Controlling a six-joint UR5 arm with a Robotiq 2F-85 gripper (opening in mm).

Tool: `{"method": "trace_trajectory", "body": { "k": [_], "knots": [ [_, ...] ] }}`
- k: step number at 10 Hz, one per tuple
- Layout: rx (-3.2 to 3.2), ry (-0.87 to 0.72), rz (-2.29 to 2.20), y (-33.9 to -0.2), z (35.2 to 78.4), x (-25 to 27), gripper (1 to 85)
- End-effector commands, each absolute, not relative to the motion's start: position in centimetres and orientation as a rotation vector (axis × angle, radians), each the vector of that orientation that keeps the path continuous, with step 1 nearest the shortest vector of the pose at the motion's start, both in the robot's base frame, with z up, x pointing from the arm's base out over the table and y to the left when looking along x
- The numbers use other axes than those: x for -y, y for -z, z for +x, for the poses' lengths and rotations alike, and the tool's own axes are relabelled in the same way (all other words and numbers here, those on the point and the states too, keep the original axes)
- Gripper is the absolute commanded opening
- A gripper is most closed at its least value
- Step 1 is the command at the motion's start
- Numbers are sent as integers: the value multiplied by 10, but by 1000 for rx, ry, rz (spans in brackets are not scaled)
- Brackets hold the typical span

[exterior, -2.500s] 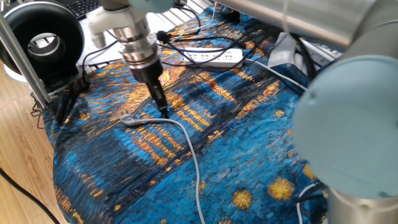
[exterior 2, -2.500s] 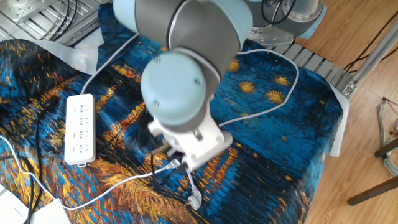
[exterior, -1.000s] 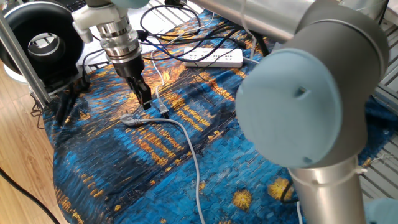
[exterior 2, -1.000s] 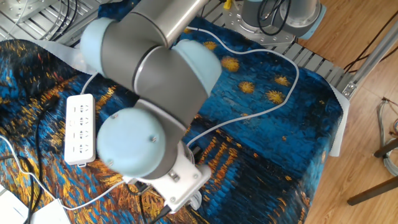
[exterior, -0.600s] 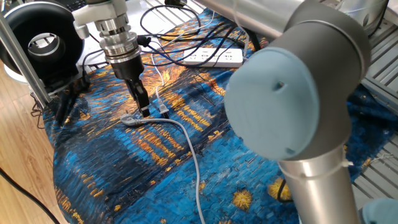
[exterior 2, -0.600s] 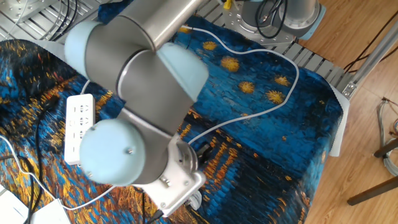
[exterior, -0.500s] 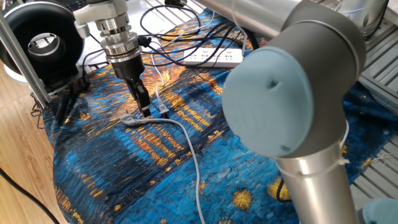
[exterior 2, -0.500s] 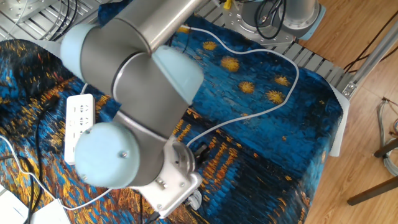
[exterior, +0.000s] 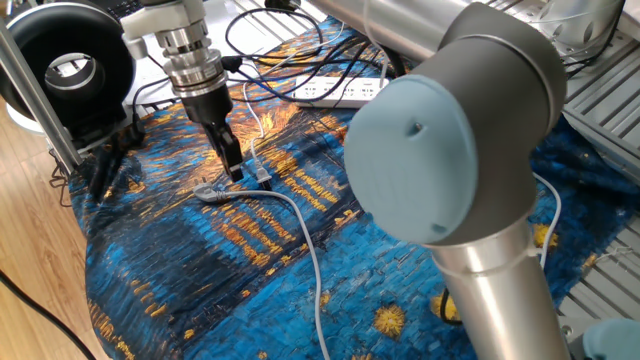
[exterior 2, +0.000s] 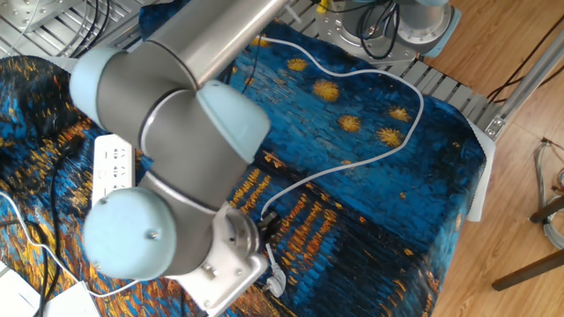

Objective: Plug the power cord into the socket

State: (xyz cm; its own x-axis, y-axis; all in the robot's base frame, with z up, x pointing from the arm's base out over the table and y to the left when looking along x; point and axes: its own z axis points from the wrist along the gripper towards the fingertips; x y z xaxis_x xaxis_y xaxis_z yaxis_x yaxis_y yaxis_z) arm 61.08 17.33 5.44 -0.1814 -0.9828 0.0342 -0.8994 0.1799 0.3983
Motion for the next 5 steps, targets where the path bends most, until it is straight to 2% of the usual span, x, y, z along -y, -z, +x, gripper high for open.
{"method": "trace_trajectory", "body": {
  "k": [1,3,5],
  "knots": [
    [2185,508,1700,-64,599,-179,323],
    [2322,623,1578,-67,603,-210,293],
    [2327,598,1583,-65,605,-207,290]
  ]
}}
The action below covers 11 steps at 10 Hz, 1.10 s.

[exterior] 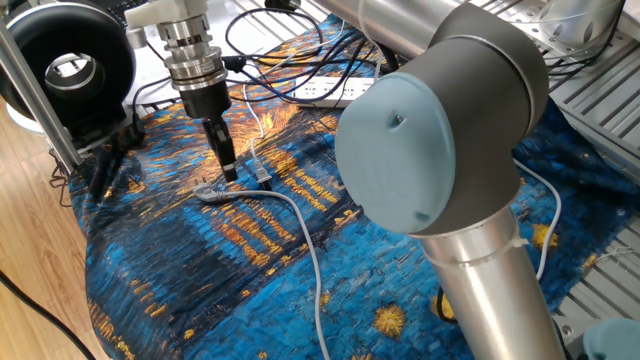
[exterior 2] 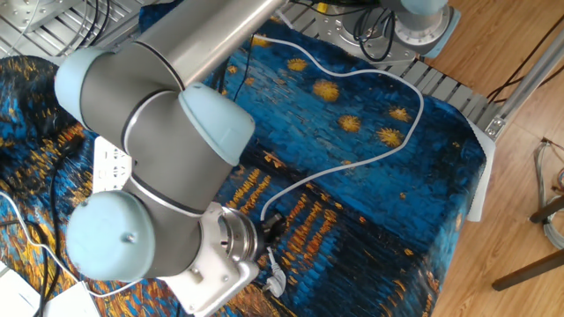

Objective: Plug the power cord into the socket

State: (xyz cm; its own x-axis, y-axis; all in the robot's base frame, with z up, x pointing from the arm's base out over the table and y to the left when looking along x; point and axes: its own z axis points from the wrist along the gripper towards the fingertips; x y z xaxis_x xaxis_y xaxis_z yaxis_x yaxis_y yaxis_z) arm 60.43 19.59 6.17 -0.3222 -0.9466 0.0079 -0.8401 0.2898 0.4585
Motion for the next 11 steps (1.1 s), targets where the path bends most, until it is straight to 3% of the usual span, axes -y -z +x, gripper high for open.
{"method": "trace_trajectory", "body": {
  "k": [1,3,6,11],
  "knots": [
    [2311,524,1639,-60,612,-195,307],
    [2226,456,1738,-52,619,-173,327],
    [2213,478,1832,-37,639,-173,357],
    [2170,430,1837,-25,632,-158,350]
  ]
}}
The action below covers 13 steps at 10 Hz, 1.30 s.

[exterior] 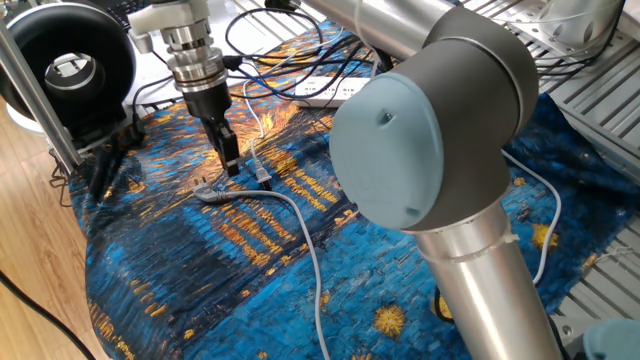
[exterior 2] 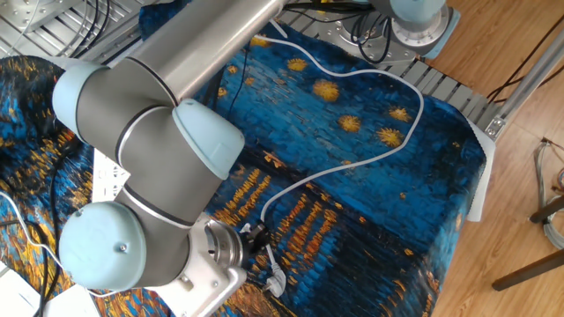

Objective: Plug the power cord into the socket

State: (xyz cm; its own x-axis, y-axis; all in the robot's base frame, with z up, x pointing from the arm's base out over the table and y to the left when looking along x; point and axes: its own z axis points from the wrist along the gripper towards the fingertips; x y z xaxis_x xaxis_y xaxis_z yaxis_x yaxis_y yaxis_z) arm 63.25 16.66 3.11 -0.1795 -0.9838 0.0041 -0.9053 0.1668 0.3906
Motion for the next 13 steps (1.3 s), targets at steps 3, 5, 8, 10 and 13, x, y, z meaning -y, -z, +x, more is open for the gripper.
{"method": "trace_trajectory", "body": {
  "k": [3,5,8,10,13],
  "knots": [
    [2157,464,1787,-29,613,-156,340],
    [2137,432,1784,-27,609,-142,337],
    [2126,439,1796,-25,609,-141,347],
    [2124,433,1792,-24,609,-140,347],
    [2130,451,1798,-16,610,-141,347]
  ]
}}
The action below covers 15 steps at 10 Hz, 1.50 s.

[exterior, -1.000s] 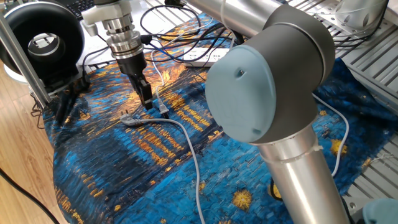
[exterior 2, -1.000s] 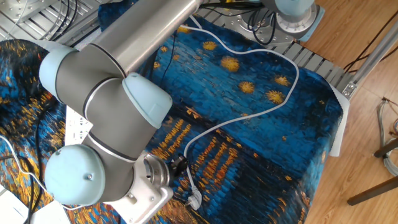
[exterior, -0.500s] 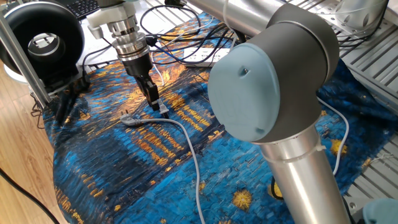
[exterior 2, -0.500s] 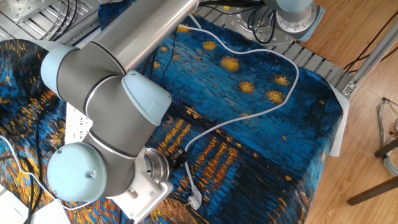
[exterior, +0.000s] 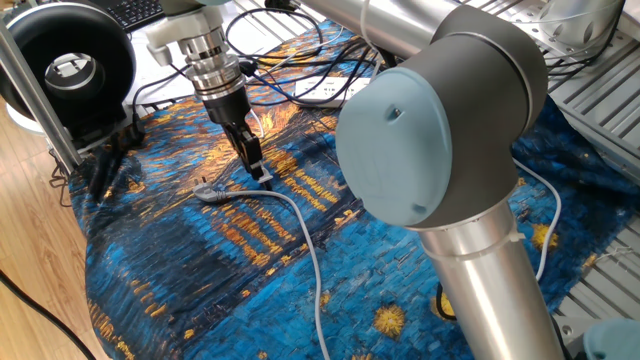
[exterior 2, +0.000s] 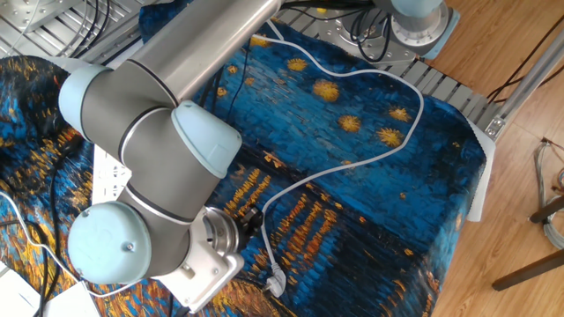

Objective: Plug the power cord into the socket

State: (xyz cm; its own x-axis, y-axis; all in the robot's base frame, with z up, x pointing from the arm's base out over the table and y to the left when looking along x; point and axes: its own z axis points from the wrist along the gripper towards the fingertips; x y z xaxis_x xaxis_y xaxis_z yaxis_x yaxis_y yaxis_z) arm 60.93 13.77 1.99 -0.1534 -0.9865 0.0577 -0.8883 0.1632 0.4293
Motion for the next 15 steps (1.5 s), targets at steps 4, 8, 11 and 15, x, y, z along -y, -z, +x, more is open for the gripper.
{"method": "trace_trajectory", "body": {
  "k": [4,8,11,15],
  "knots": [
    [2132,456,1790,-19,610,-139,343],
    [2126,467,1787,-21,610,-137,340],
    [2121,439,1790,-20,613,-131,340],
    [2095,451,1797,-22,610,-129,367]
  ]
}}
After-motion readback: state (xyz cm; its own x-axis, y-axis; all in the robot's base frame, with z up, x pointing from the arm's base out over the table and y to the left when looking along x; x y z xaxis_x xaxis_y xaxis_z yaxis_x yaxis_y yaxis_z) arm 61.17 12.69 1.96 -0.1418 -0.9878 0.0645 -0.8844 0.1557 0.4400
